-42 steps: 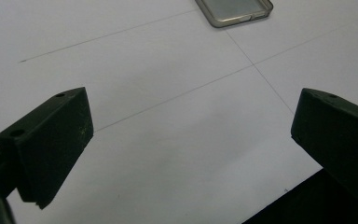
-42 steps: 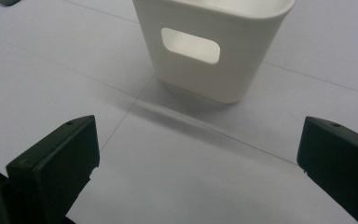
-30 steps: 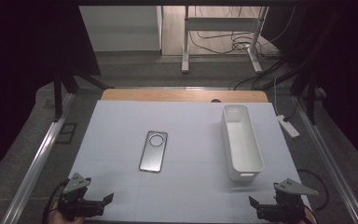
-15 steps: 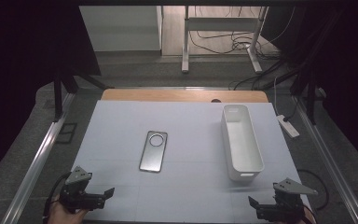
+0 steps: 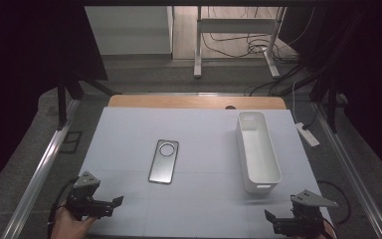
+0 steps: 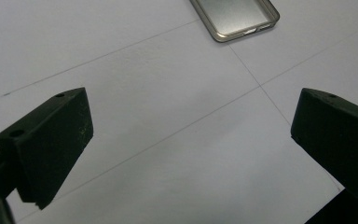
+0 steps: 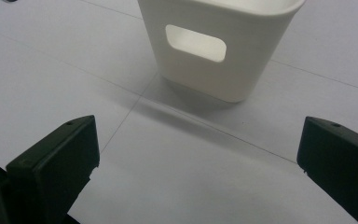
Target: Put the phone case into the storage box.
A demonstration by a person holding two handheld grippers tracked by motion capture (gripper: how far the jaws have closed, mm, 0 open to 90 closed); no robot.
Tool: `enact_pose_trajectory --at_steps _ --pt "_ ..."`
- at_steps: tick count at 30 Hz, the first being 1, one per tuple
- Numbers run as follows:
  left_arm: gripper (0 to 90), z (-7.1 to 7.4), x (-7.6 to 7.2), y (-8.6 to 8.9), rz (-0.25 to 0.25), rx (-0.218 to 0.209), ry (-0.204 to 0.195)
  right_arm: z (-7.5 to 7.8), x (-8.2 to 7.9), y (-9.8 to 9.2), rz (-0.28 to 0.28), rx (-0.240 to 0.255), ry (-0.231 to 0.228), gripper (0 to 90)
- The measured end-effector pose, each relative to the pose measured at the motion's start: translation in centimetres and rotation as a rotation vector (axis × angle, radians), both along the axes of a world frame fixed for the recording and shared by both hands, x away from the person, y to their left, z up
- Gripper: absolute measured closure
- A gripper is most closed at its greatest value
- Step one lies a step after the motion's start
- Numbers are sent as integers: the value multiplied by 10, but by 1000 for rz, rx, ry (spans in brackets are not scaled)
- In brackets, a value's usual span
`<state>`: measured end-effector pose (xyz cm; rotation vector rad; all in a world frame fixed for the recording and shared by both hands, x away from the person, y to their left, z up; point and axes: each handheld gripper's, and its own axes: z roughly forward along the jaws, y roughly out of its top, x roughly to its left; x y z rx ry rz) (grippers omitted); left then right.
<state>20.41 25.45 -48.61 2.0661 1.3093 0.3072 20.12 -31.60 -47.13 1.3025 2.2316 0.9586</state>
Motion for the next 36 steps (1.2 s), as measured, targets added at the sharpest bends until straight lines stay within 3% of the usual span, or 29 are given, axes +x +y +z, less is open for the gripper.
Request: enact_pose_trajectory --at_steps 19,36 --pt "0 0 33 -10 -50 53 18 0 1 -1 -19 3 8 0" --pt "0 3 67 -24 -90 74 60 -1 2 0 -10 -3 13 0"
